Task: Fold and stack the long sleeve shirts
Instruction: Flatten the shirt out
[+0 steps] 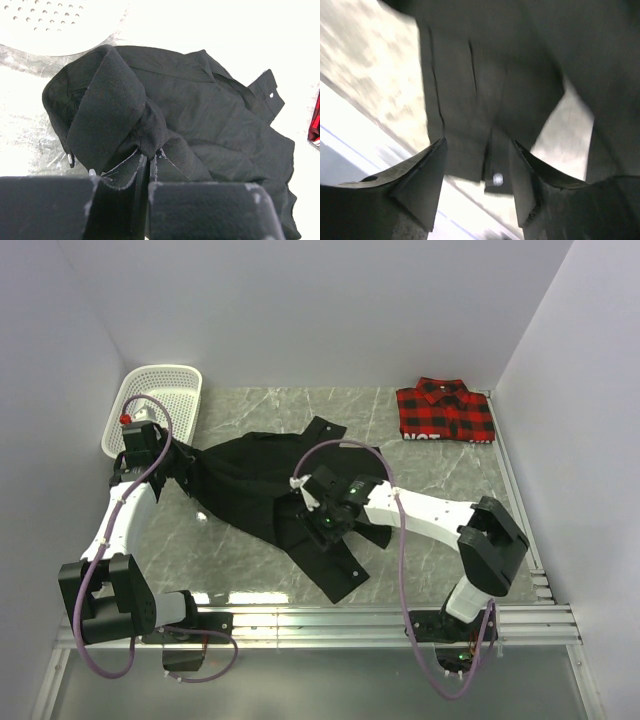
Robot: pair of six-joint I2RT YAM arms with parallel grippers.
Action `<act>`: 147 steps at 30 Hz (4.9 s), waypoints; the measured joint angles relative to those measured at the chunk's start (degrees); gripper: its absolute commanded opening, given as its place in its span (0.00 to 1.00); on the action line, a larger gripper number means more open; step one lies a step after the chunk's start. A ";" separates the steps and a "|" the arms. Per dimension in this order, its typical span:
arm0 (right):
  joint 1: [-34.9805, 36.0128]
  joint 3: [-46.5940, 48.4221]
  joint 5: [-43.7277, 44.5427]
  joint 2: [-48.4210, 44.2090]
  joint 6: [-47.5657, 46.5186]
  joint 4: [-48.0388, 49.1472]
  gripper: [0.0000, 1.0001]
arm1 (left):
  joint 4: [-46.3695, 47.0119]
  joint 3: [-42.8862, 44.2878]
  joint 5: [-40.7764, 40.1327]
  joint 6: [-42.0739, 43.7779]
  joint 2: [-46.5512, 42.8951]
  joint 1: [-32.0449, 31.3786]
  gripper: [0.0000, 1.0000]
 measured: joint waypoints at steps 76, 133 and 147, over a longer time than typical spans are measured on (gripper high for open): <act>-5.55 5.86 -18.64 -13.35 -16.35 -15.37 0.73 | -15.13 -8.61 -8.00 -1.14 -26.73 -0.37 0.58; -34.99 2.71 -7.04 16.39 27.82 32.13 0.64 | 0.48 23.39 -19.63 31.85 38.62 -52.59 0.50; -35.58 3.48 -8.48 19.93 31.54 34.60 0.64 | -0.96 24.26 -16.61 34.14 40.57 -53.20 0.00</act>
